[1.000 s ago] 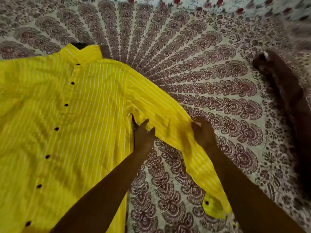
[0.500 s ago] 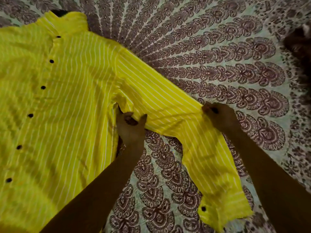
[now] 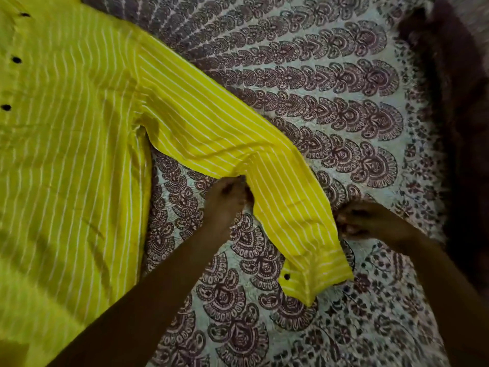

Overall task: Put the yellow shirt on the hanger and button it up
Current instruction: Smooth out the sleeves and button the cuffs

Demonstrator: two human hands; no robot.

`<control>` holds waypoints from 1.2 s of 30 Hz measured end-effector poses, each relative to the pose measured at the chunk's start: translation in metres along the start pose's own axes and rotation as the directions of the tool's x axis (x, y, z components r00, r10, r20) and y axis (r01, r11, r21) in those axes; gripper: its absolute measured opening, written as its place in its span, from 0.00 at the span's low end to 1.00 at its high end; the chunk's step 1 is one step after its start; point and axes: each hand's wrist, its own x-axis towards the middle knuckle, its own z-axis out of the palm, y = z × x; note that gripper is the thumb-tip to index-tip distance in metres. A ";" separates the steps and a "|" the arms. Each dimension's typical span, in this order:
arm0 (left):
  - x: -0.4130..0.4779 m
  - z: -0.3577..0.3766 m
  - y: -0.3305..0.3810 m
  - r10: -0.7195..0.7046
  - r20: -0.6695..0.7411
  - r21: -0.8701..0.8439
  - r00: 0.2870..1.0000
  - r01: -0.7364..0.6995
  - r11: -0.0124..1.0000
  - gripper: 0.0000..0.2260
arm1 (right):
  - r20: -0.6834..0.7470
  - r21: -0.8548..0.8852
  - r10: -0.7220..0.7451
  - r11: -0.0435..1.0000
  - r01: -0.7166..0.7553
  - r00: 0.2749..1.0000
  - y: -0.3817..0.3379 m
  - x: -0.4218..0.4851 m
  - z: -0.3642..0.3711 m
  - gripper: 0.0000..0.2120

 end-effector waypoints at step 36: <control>-0.071 0.058 -0.068 0.132 0.965 0.261 0.227 -0.873 -0.412 0.15 | -0.505 0.434 0.074 0.883 0.179 0.860 0.103 -0.058 0.067 0.09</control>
